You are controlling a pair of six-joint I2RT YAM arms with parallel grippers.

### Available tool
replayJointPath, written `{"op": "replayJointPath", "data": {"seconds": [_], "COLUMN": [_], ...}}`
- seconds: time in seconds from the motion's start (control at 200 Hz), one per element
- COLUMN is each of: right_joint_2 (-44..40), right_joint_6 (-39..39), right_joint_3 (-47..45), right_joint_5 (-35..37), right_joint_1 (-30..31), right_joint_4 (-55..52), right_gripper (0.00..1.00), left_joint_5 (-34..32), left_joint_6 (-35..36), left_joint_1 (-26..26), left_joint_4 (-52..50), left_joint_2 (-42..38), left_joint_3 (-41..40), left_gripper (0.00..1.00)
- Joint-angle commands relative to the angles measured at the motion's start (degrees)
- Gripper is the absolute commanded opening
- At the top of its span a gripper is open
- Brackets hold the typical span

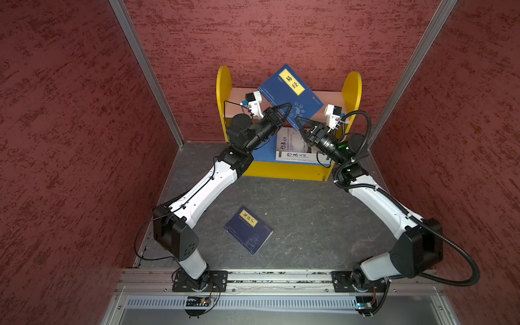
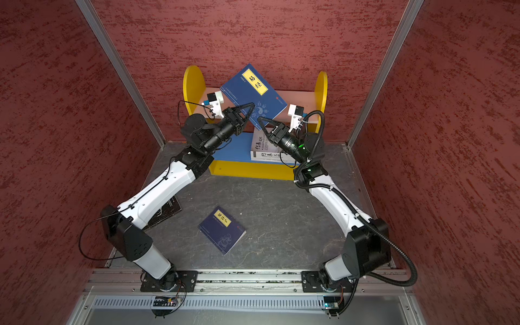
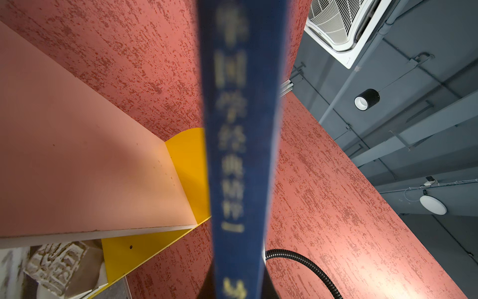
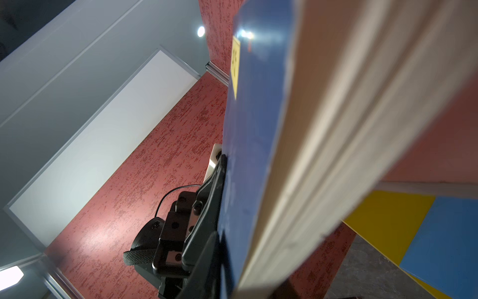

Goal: Stacking books/files
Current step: Pick up the book from the book.

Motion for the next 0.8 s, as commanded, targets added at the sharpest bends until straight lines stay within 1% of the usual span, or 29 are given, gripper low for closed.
{"op": "replayJointPath", "data": {"seconds": [0.0,0.025,0.08,0.14,0.22,0.245,0.291,0.326,0.376,0.406,0.496,0.541,0.601,0.671,0.797], "right_joint_2": [-0.58,-0.51,-0.38,-0.31,-0.41,-0.55,-0.93,-1.25,-1.31,-1.3,-3.55,-3.96,-4.62,-5.64,-6.87], "right_joint_6": [-0.5,-0.5,-0.41,-0.32,-0.18,-0.06,0.29,0.74,1.4,1.81,2.62,2.66,2.67,2.67,2.89], "right_joint_3": [0.67,0.61,0.73,0.71,0.73,0.79,0.74,0.73,0.86,0.98,1.87,2.77,3.34,3.3,3.39], "right_joint_5": [-0.36,-0.3,-0.47,-0.81,-1.65,-2.24,-3.24,-4.34,-6.42,-8.33,-14.06,-17.96,-21.96,-25.21,-28.27], "right_joint_1": [-0.92,-1.07,-1.44,-1.84,-2.62,-3.17,-4.19,-5.17,-6.73,-7.79,-10.9,-12.46,-14.01,-15.69,-17.23], "right_joint_4": [1.34,1.22,0.9,0.94,0.67,0.56,0.42,0.25,-0.4,-0.93,-3.34,-5.32,-7.37,-8.43,-9.13], "right_gripper": [0.09,0.09,0.15,0.16,0.16,0.16,0.16,0.16,0.15,0.15,0.15,0.15,0.15,0.15,0.16], "left_joint_5": [2.32,2.57,2.99,3.54,4.42,4.88,5.62,6.24,7.51,8.72,14.26,17.44,21.44,25.56,31.21], "left_joint_6": [-0.86,-0.97,-1.11,-1.09,-0.99,-0.87,-0.7,-0.58,-0.64,-0.58,-0.4,-0.27,0.15,0.7,0.98], "left_joint_1": [1.08,1.31,1.6,2.14,3.1,3.55,4.59,5.46,7.19,8.34,12.0,13.47,14.64,15.5,15.7], "left_joint_4": [1.49,1.5,1.35,1.3,1.14,0.96,0.45,-0.16,-2.08,-4.25,-11.86,-13.58,-14.43,-14.94,-13.57], "left_joint_2": [0.15,0.15,0.17,0.16,-0.05,-0.13,-0.52,-0.89,-1.23,-1.24,-0.21,0.47,1.07,1.84,3.12], "left_joint_3": [0.28,0.11,-0.07,-0.12,-0.32,-0.4,-0.57,-0.76,-0.58,-0.17,2.96,3.97,4.89,6.13,7.62], "left_gripper": [0.18,0.19,0.22,0.28,0.43,0.5,0.58,0.64,0.76,0.8,0.85,0.87,0.89,0.9,0.9]}}
